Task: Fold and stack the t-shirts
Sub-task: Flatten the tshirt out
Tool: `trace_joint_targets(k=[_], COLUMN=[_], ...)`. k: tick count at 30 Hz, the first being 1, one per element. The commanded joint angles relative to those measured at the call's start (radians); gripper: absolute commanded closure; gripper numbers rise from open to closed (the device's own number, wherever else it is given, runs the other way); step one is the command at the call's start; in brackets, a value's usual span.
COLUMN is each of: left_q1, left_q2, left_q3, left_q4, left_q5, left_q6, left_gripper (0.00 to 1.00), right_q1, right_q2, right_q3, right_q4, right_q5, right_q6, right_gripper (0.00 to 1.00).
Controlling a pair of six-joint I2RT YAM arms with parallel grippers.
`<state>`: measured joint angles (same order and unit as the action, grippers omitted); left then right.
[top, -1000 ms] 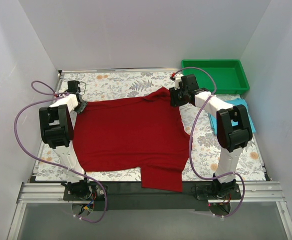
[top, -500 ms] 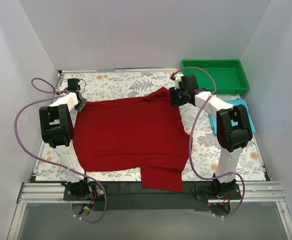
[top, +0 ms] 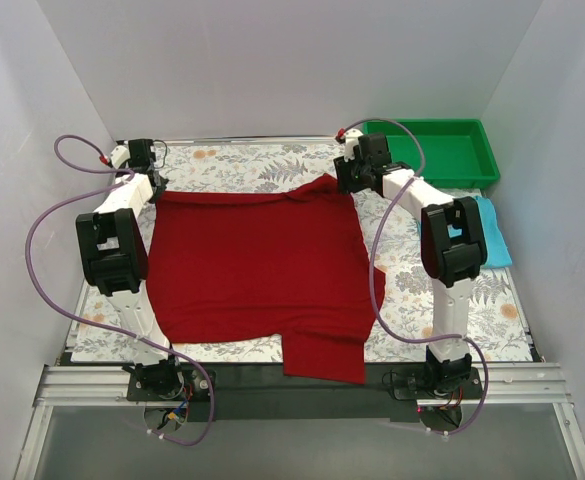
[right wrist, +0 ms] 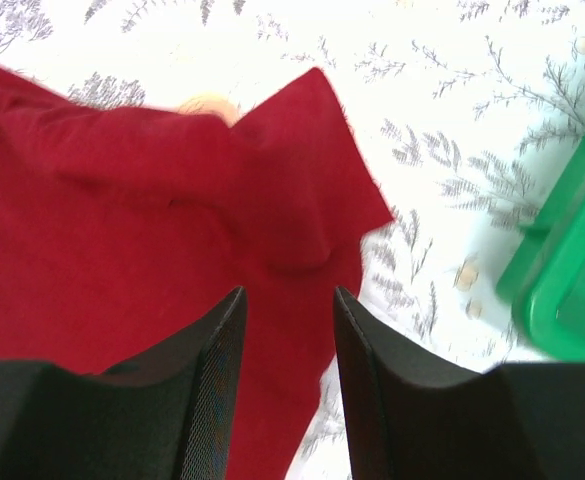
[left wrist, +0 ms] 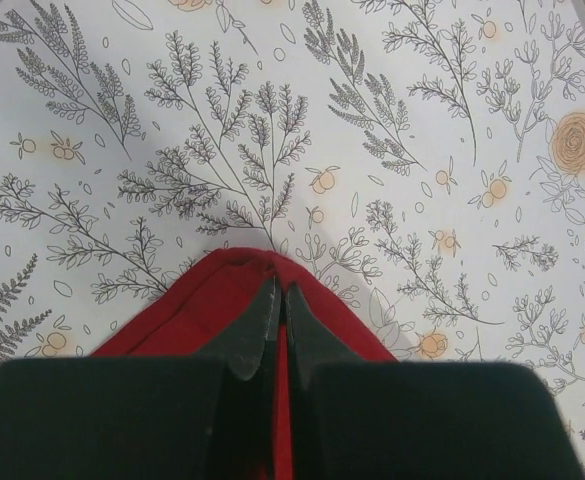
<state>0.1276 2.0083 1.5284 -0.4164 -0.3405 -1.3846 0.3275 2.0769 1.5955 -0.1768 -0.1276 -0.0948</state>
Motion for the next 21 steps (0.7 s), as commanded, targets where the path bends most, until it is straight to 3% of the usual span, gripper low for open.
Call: trace_joint_targets(k=[1, 11, 14, 15, 21], left_q1=[0.0, 0.0, 0.001, 0.0, 0.0], left_q2=[-0.022, 0.01, 0.007, 0.006, -0.048], left_q3=[0.044, 0.042, 0.047, 0.047, 0.041], left_q4=[0.014, 0.041, 0.044, 0.044, 0.044], left_q5=[-0.023, 0.0, -0.011, -0.015, -0.037], left_q6=[0.029, 0.039, 0.055, 0.059, 0.081], left_gripper=[1.0, 1.0, 1.0, 1.0, 1.0], right_q1=[-0.004, -0.004, -0.004, -0.004, 0.019], right_q2=[0.069, 0.216, 0.206, 0.197, 0.057], right_q3=[0.102, 0.23, 0.238, 0.235, 0.198], right_q4=[0.043, 0.043, 0.034, 0.03, 0.004], right_q5=[-0.017, -0.06, -0.073, -0.075, -0.044], right_q6=[-0.043, -0.045, -0.049, -0.049, -0.043], right_gripper=[0.59, 0.6, 0.85, 0.98, 0.99])
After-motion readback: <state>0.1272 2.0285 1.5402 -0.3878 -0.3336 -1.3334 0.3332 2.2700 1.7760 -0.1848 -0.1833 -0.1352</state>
